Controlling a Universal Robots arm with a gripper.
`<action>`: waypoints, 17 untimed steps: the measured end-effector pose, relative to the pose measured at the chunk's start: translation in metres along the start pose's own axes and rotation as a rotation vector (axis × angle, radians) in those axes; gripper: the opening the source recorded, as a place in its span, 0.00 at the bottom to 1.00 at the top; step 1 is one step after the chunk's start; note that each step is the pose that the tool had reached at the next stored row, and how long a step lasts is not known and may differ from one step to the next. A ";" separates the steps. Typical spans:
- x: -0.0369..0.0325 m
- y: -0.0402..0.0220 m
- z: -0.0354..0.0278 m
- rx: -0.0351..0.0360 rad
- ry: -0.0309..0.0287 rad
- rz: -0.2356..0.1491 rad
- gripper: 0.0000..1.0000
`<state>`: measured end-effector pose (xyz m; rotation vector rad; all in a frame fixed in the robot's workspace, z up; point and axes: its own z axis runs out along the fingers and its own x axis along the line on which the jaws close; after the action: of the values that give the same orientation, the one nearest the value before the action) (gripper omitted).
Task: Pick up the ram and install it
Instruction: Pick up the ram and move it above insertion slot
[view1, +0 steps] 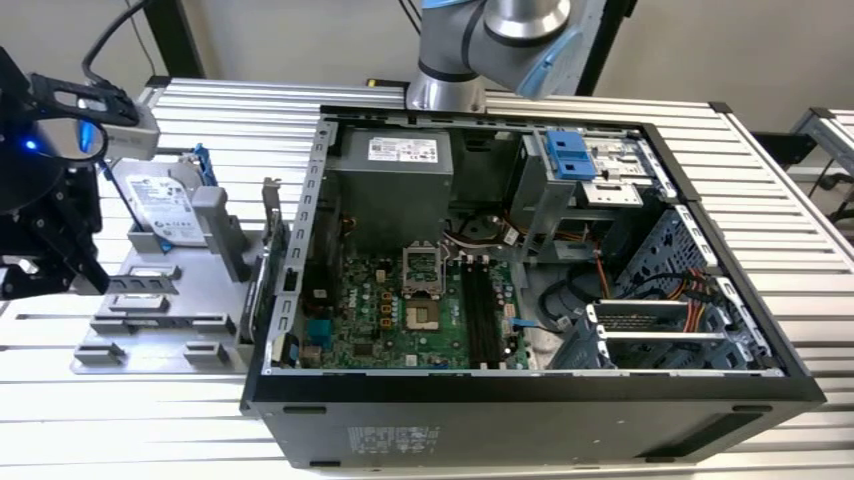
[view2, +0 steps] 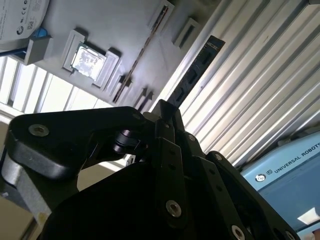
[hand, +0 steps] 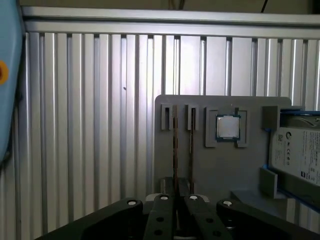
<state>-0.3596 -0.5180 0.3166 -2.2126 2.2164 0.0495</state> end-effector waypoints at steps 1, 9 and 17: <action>0.0000 0.0000 -0.0009 -0.0001 0.0001 0.000 0.00; -0.0002 0.0001 -0.0075 0.0001 0.0000 0.000 0.00; -0.0004 0.0002 -0.0135 0.0000 0.0000 0.000 0.00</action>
<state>-0.3596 -0.5180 0.3301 -2.2126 2.2164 0.0495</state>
